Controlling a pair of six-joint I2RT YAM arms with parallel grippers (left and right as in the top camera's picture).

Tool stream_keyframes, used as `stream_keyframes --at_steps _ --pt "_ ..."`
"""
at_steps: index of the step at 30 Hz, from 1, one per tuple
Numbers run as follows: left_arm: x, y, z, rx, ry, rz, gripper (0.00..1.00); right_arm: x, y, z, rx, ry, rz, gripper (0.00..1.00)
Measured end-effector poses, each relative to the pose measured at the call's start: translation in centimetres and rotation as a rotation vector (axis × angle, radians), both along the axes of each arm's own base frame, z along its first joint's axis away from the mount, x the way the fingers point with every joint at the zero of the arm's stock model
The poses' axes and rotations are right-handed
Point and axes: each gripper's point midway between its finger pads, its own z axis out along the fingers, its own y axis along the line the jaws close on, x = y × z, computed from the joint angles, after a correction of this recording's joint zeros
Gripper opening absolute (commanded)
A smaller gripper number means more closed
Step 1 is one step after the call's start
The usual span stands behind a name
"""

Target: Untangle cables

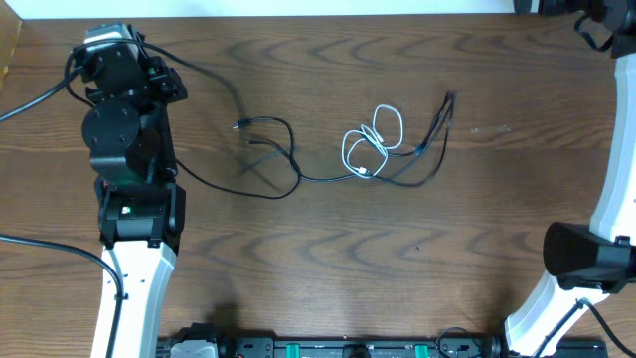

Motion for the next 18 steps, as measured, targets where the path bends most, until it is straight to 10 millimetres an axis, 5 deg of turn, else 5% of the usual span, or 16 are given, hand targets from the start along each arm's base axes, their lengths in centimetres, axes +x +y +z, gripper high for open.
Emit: stream_keyframes --at_steps 11,18 --pt "0.2 0.0 -3.2 -0.042 0.119 -0.002 0.07 -4.0 1.0 -8.9 0.042 0.406 0.01 0.99" --pt "0.9 -2.7 -4.8 -0.051 0.178 -0.157 0.07 -4.1 3.9 -17.1 0.053 0.657 0.115 0.99"
